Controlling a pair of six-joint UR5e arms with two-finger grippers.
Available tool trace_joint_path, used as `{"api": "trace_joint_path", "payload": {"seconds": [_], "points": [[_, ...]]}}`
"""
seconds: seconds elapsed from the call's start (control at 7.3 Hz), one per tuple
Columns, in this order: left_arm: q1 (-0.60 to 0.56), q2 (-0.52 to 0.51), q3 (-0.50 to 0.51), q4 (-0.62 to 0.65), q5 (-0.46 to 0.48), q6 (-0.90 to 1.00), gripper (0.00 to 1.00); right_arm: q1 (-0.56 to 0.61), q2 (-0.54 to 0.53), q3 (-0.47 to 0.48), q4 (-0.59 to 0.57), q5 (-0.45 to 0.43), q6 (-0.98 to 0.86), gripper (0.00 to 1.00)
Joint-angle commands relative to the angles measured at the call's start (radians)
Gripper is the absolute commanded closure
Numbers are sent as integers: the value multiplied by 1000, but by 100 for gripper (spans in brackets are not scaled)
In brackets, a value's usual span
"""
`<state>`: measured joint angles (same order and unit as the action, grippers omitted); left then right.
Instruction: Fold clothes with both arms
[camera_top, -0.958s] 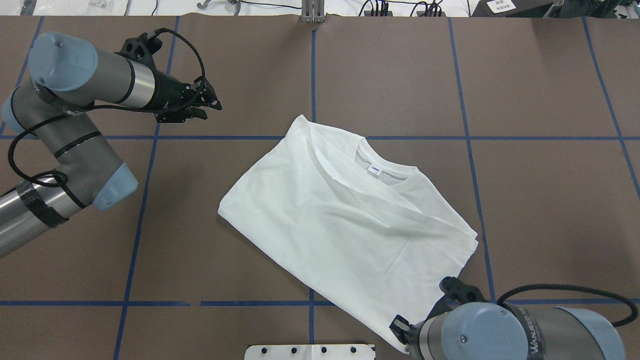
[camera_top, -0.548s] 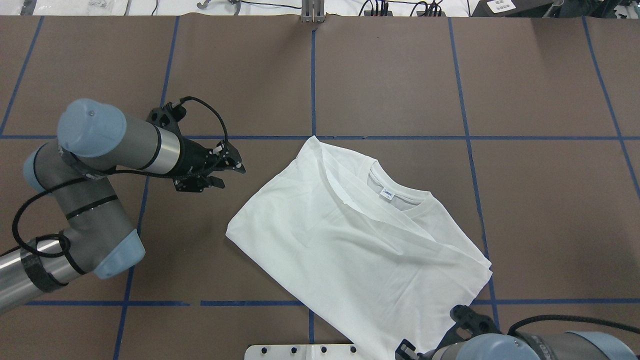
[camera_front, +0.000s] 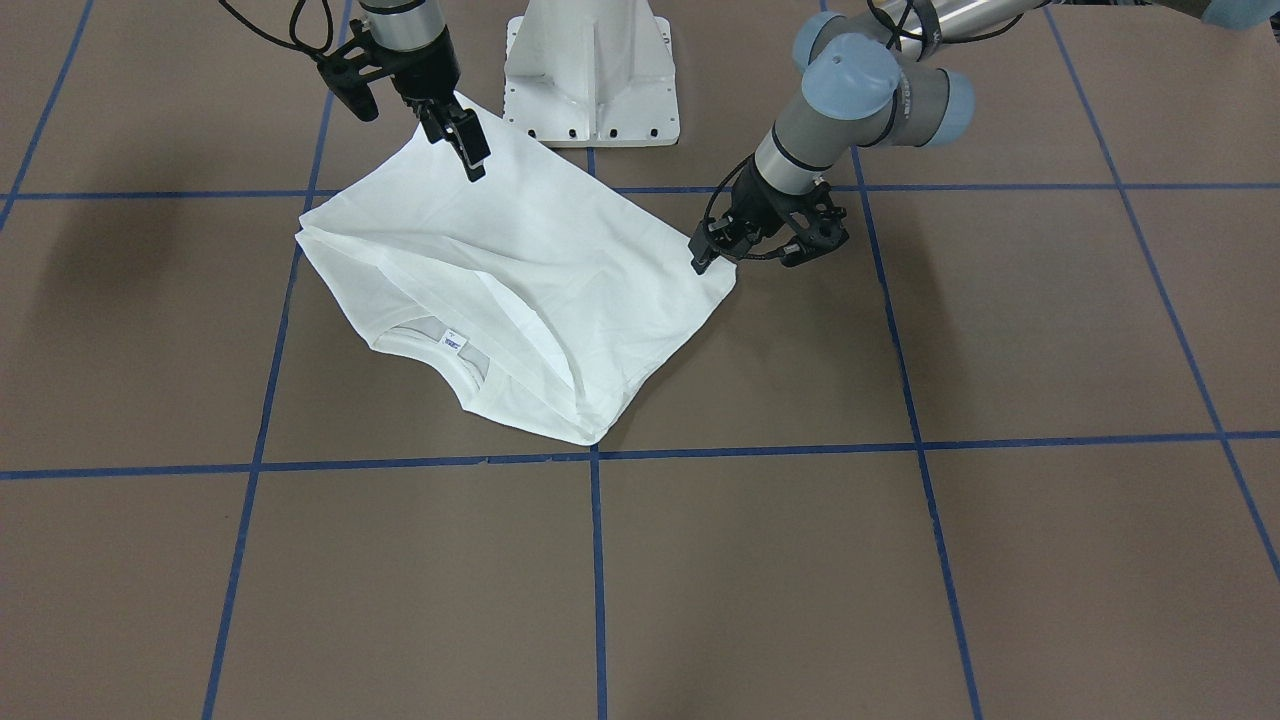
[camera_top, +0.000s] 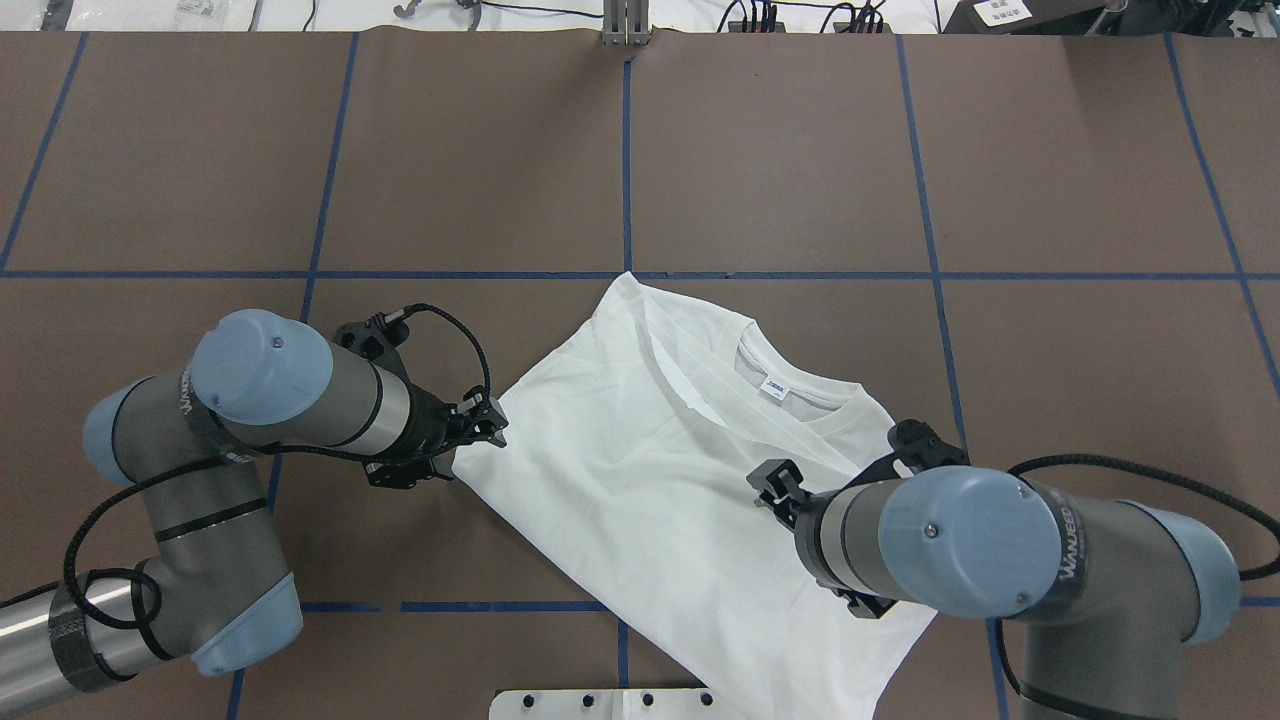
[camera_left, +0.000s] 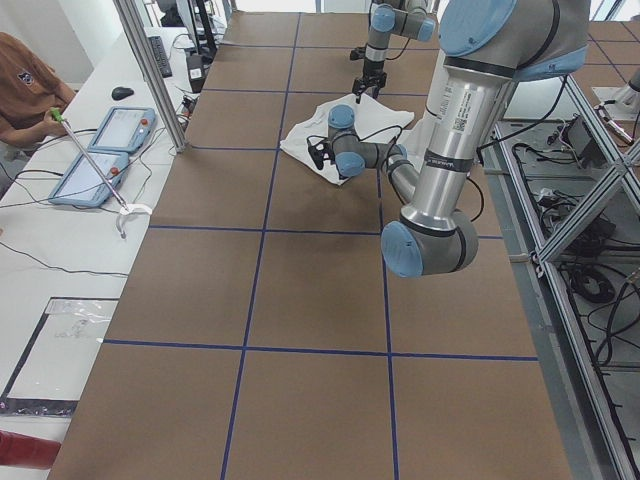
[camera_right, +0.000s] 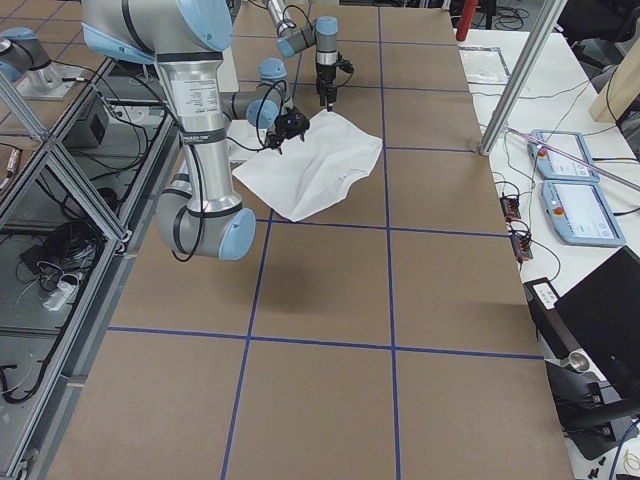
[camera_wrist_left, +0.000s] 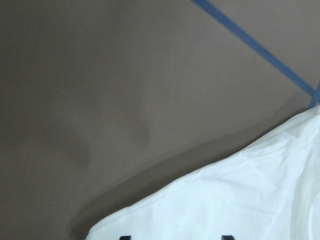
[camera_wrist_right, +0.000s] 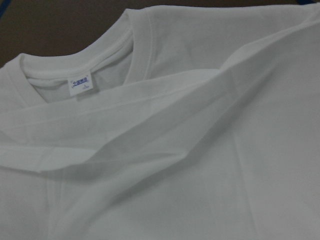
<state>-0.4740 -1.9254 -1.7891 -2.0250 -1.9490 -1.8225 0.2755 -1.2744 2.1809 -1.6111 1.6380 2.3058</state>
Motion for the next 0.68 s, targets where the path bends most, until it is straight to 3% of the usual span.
{"api": "trace_joint_path", "payload": {"seconds": [0.0, 0.27, 0.41, 0.55], "points": [[17, 3, 10, 12, 10, -1, 30, 45, 24, -29, 2, -6, -58, 0], [17, 6, 17, 12, 12, 2, 41, 47, 26, -30, -3, -6, -57, 0], [17, 8, 20, 12, 12, 2, 54, 47, 27, -29, -6, -6, -55, 0], [17, 8, 20, 12, 12, 2, 90, 48, 26, -30, -6, -6, -55, 0]]}}
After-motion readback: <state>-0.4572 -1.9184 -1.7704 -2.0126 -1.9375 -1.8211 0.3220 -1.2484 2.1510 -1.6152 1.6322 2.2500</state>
